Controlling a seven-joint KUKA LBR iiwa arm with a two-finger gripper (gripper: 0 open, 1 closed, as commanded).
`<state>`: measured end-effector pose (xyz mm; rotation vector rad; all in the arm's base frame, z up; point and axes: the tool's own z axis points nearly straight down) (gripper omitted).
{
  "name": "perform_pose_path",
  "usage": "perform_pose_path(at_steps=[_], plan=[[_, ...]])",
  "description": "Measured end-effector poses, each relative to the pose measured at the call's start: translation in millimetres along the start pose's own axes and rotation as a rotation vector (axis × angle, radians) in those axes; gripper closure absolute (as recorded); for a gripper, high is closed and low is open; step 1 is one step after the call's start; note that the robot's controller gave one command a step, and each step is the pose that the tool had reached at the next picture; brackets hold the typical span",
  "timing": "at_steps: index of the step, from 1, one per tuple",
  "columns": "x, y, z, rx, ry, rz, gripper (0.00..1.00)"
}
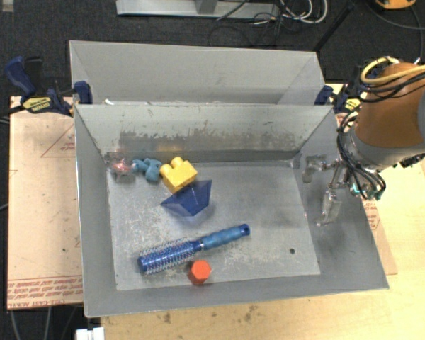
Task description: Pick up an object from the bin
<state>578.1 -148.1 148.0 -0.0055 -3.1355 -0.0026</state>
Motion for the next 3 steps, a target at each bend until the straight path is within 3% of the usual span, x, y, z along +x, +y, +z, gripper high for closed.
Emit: perform_pose_path(at_steps=[1, 2, 3], plan=[[27.7, 133, 80, -0.002, -0.003, -0.252, 0.0], [49.9, 198, 48, -0.002, -0.007, -0.122, 0.0], [59.3, 197, 46, 0.001, -0.005, -0.205, 0.0]])
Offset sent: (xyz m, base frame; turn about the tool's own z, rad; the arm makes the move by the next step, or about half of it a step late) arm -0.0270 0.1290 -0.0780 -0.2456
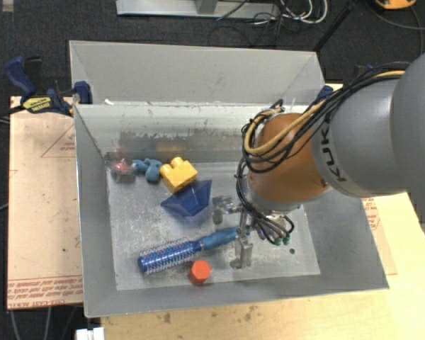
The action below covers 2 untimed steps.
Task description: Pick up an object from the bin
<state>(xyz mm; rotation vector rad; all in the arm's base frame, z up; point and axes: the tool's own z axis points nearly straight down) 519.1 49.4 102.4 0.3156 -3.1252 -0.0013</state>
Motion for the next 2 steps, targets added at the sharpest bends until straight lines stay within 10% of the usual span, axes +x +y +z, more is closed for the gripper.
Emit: perform_pose_path(at_steps=[2], plan=[[5.8, 1.0, 34.6, -0.001, 0.002, -0.006, 0.0]])
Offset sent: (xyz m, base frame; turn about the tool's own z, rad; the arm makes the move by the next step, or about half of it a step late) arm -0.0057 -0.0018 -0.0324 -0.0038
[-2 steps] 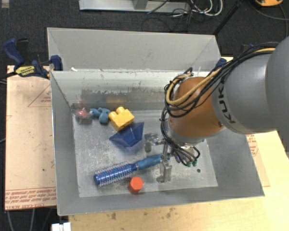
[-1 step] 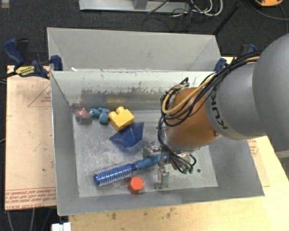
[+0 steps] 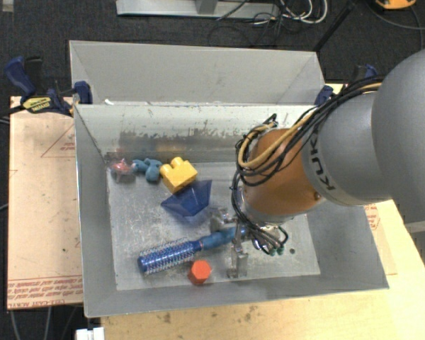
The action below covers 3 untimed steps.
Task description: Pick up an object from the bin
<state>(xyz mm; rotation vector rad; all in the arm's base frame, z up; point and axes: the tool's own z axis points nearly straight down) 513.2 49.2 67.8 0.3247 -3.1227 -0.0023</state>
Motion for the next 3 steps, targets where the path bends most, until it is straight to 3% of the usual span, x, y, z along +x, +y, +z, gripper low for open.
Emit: perform_pose_path(at_steps=[1, 2, 3], plan=[[-0.3, 0, -1, 0.0, -0.001, -0.001, 1.0], [-1.7, 1, -57, 0.002, -0.008, -0.002, 1.0], [-2.4, 1, -63, 0.002, -0.004, -0.004, 1.0]])
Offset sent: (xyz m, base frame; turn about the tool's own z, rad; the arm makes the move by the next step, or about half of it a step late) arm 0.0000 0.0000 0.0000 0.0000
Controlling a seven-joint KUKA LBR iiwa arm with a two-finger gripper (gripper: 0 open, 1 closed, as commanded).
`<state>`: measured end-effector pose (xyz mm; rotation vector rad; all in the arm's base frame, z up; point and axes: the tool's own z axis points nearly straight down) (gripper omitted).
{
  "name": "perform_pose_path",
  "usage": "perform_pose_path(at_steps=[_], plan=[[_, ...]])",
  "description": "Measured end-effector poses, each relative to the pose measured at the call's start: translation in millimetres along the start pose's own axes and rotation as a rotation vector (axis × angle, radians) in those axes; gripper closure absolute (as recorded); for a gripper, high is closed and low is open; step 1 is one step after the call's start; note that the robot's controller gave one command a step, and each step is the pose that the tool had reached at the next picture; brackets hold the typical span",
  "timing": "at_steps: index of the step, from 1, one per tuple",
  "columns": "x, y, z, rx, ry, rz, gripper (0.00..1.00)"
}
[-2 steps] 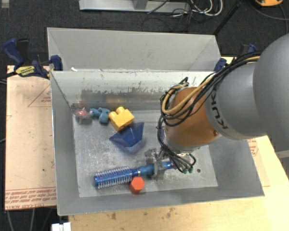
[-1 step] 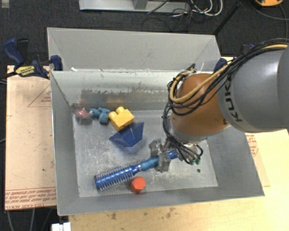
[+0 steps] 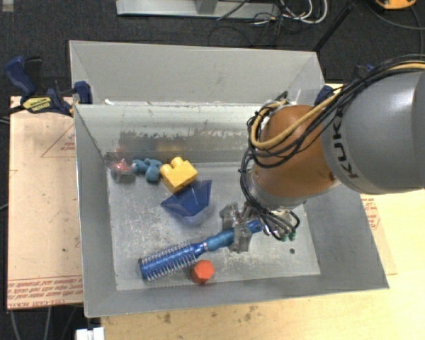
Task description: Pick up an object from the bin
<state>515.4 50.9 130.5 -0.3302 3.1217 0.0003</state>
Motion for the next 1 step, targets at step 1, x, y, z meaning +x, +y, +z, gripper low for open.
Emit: perform_pose_path(at_steps=[1], plan=[[-2.0, 0.6, -59.0, 0.001, -0.005, -0.001, 1.0]])
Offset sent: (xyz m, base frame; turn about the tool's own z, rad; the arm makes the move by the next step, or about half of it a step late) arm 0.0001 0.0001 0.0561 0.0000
